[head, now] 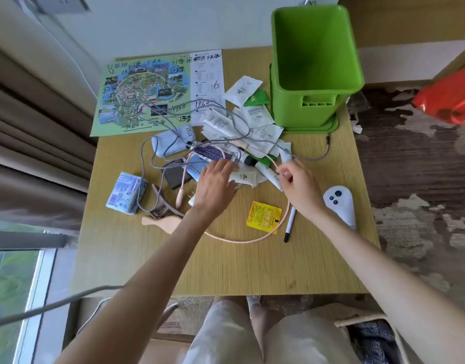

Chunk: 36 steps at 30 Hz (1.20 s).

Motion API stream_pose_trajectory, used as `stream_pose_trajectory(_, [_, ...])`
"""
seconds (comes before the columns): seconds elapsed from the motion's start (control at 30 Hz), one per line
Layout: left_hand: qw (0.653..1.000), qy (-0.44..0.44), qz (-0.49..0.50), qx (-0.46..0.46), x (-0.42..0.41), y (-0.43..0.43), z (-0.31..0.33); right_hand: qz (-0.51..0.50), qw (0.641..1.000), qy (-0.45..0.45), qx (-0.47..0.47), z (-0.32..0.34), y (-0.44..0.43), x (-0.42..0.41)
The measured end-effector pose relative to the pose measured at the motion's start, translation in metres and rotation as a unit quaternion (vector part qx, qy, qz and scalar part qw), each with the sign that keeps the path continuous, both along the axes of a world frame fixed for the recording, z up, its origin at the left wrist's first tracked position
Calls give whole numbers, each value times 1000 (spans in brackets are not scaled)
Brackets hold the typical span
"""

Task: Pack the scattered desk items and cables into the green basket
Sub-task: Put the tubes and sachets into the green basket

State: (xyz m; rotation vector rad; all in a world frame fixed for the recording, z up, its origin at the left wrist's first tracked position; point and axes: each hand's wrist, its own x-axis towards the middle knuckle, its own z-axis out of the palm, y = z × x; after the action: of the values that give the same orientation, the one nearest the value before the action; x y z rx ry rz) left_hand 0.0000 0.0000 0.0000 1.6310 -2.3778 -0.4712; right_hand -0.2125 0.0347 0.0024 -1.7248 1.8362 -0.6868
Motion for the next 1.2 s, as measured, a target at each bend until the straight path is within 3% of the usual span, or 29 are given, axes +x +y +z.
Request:
stream_pose_trajectory(0.17, [991, -122, -61, -3, -13, -17, -17, 53, 995, 71, 43, -9, -51, 17])
stream_pose_trajectory(0.33, [987, -125, -86, -49, -12, -22, -13, 68, 979, 189, 45, -19, -58, 32])
stream_pose_trajectory(0.47, [991, -95, -70, -56, -8, -20, -5, 46, 975, 209, 56, -25, -58, 29])
stream_pose_trajectory(0.63, [994, 76, 52, 66, -2, -23, 7, 47, 982, 161, 88, -25, -54, 21])
stream_pose_trajectory(0.77, [902, 311, 174, 243, 1, -35, 21, 71, 986, 106, 106, -18, -52, 18])
stream_pose_trajectory(0.87, [858, 362, 223, 289, -1, -49, 28, 59, 986, 31, 156, -13, -46, 11])
stream_pose_trajectory(0.93, [838, 394, 241, 293, -6, -62, 33, 47, 979, -65, 187, -10, -44, 4])
stream_pose_trajectory(0.97, [841, 390, 245, 283, -10, -68, 34, 39, 973, -113, 197, -8, -45, 1])
stream_pose_trajectory(1.03, [885, 329, 226, 239, -18, -80, 34, 14, 962, -186, 201, -5, -48, -5])
stream_pose_trajectory(1.13, [964, 151, 162, 149, -29, -98, 32, -51, 942, -263, 203, -5, -56, -14])
stream_pose_trajectory(1.2, [984, 37, 114, 129, -32, -107, 29, -102, 934, -276, 203, -6, -63, -21])
